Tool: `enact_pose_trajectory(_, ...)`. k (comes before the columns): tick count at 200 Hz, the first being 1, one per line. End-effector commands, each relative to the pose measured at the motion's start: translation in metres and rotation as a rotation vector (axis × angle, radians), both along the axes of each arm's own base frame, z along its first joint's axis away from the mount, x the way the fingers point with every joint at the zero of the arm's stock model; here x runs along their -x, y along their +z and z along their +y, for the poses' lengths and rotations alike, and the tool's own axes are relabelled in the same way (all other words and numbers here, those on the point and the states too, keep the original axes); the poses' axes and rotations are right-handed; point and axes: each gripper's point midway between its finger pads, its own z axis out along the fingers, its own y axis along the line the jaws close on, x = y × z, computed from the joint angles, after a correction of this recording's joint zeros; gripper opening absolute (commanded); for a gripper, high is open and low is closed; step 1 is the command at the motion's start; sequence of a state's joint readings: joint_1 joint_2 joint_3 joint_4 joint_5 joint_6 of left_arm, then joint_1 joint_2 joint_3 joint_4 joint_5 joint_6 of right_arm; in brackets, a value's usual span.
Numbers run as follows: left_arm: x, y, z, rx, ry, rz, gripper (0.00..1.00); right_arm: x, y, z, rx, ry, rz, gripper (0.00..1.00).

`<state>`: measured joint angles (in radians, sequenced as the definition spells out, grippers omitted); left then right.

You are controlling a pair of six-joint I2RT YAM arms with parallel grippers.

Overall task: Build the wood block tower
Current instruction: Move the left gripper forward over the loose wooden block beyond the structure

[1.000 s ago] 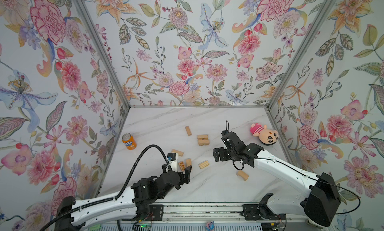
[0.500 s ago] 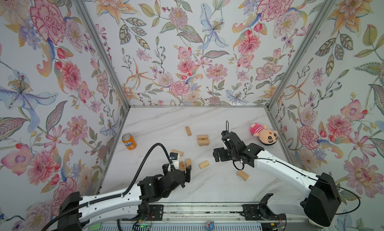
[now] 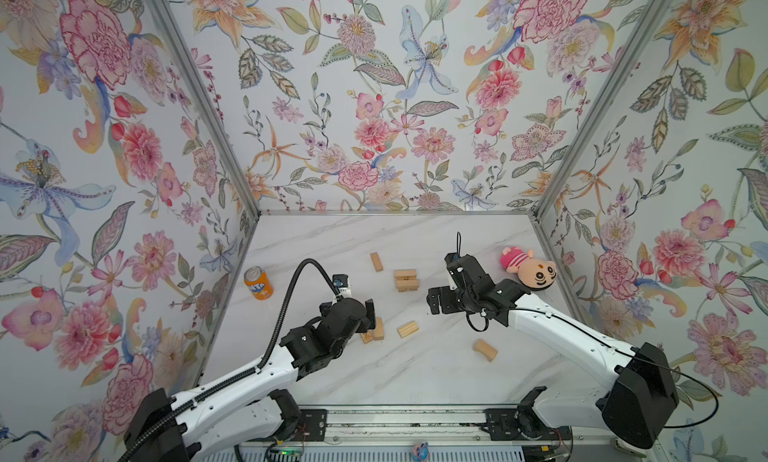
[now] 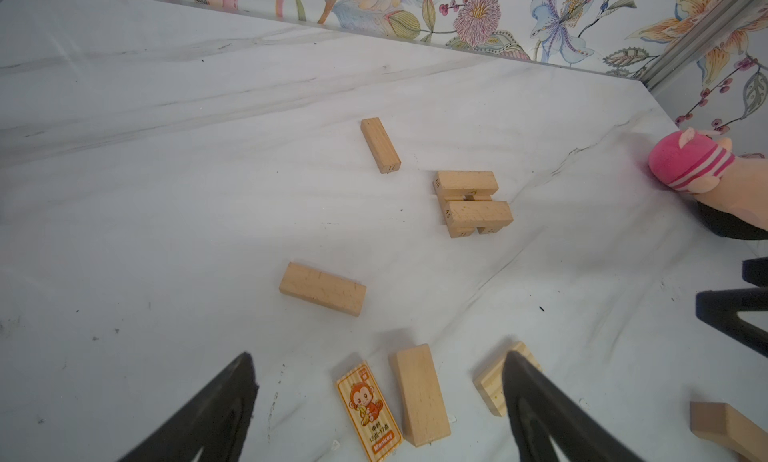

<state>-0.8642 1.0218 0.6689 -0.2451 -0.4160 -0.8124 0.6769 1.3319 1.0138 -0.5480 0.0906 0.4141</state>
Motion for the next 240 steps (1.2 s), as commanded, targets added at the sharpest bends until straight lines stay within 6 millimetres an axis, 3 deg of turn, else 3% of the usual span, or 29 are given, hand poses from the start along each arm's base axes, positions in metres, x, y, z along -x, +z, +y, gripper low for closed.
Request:
enact_pose_trajectory(1,-0.019,0.012,-0.015,-0.009,-0.056,-0.006,0.92,-0.009,0.008,0.001,-0.013,0.012,-0.014,0.99)
enact_pose_trajectory(76,-0.093,0.009,-0.025,-0.015,-0.065,0.024,0.91,-0.023,0.023,-0.013,-0.038,-0.030,-0.022,0.99)
enact_pose_trajectory(139,-0.152,0.011,-0.009,-0.063,0.007,0.025,0.89,-0.035,0.045,-0.014,-0.048,-0.038,-0.042,0.99)
enact_pose_trajectory(144,-0.157,-0.002,-0.009,-0.076,0.010,0.053,0.89,-0.036,0.047,-0.014,-0.048,-0.039,-0.045,0.99)
enact_pose_trajectory(240,-0.193,-0.032,0.003,-0.110,0.045,0.119,0.79,-0.038,0.052,-0.015,-0.057,-0.047,-0.043,0.99)
